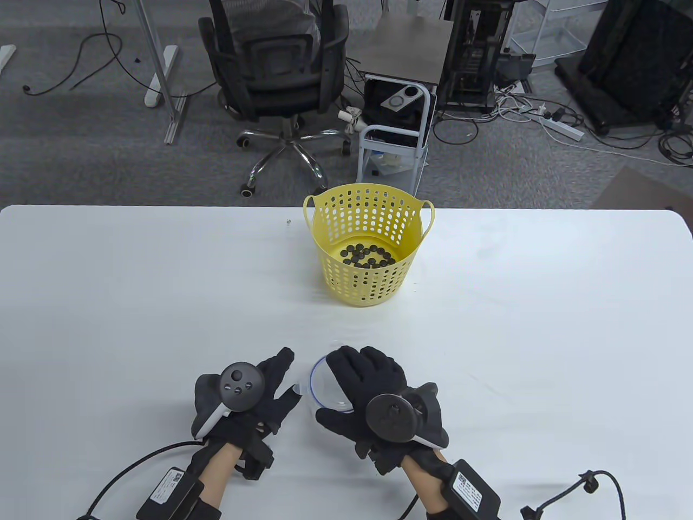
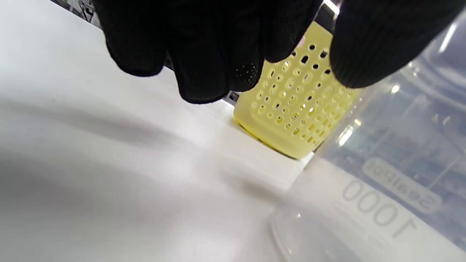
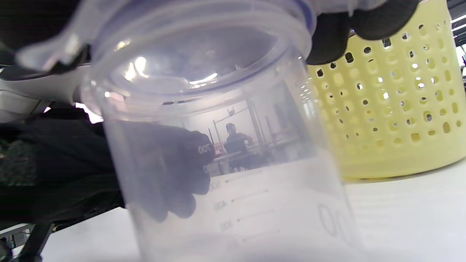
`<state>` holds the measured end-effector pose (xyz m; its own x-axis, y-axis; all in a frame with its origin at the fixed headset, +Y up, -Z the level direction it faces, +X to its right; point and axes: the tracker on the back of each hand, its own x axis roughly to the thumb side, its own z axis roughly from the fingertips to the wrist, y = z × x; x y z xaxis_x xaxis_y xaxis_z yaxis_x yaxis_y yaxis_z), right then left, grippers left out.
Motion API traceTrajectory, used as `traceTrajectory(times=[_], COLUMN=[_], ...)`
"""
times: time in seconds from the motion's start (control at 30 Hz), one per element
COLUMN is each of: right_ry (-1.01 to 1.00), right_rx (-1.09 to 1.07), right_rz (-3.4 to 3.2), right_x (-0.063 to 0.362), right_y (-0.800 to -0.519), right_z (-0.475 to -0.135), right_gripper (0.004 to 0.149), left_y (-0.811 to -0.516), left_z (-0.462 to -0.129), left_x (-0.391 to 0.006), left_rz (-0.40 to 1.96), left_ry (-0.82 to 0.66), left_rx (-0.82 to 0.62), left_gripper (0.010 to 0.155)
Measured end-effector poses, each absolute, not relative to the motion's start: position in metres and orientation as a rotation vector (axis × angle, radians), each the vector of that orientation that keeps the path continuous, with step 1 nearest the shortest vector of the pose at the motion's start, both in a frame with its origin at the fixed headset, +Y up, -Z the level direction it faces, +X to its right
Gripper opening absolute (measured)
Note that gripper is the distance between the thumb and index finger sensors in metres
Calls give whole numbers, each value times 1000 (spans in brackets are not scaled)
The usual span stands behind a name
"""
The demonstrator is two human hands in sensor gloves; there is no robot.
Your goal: Pour Go stones into a laundry basket
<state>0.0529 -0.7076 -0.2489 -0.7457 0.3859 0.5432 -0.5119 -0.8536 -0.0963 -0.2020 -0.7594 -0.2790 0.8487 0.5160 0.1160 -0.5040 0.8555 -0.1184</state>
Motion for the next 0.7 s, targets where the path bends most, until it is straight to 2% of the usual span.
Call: traceTrajectory(times=[0.17,0.3,0.5,0.7], right_ry=[-339,-385,-221,-80], right_rx=[707,562,257,222], right_rz=[2511,2428,2212,2141], right_x=[55,70,100,100], right_y=[-707,-706,-727,-746], right_z=[-248,-251,-269,-276], right_gripper=[86,81,74,68], left_y=[-753,-750,-754,-756], left_z=[-276,-271,-265,-263], left_x=[-214,-222,-206,-193], left_rz=[649,818,898,903], left_ry=[-70,-5,-82,-110], left_rx=[12,79,-63,-126], left_gripper=[67,64,71,71])
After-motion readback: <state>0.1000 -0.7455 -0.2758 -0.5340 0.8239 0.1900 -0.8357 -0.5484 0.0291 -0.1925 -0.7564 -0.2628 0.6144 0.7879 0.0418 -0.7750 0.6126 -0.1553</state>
